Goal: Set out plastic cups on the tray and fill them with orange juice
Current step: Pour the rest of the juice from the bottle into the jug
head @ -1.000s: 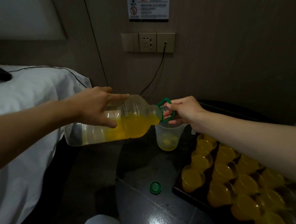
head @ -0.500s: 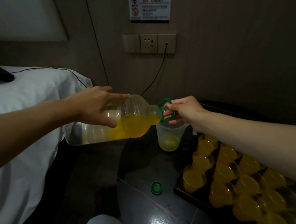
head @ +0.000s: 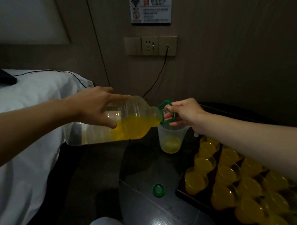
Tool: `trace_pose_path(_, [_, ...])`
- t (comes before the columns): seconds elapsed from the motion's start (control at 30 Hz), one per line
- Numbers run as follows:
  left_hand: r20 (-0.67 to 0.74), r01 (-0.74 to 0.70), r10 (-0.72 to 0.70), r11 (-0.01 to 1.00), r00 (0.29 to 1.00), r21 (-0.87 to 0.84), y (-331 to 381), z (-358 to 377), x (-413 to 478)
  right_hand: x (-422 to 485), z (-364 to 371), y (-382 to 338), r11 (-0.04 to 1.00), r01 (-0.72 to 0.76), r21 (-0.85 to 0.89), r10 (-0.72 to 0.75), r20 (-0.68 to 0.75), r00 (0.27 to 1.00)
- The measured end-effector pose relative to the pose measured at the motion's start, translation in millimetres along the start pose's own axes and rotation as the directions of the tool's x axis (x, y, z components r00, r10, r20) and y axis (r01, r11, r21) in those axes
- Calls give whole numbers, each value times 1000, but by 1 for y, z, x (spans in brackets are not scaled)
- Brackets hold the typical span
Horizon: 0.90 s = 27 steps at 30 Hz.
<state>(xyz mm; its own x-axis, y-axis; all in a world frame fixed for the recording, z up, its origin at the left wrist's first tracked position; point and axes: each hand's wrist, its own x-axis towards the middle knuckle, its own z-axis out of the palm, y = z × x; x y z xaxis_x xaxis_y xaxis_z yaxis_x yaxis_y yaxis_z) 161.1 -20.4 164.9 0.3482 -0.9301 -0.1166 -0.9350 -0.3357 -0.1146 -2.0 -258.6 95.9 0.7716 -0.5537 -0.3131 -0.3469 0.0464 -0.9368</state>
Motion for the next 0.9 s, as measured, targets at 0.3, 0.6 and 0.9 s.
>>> trace_pose_path(0.3, [17, -3, 3, 1000, 1000, 25, 2, -2, 4, 0, 0, 3, 1000, -3, 3, 3, -21, 1000])
trace_pose_path(0.6, [17, -9, 9, 1000, 1000, 23, 1, -2, 4, -2, -1, 3, 1000, 13, -16, -13, -4, 1000])
trace_pose_path(0.9, [14, -11, 10, 1000, 1000, 26, -1, -2, 3, 2, 0, 6, 999, 27, -27, -27, -5, 1000])
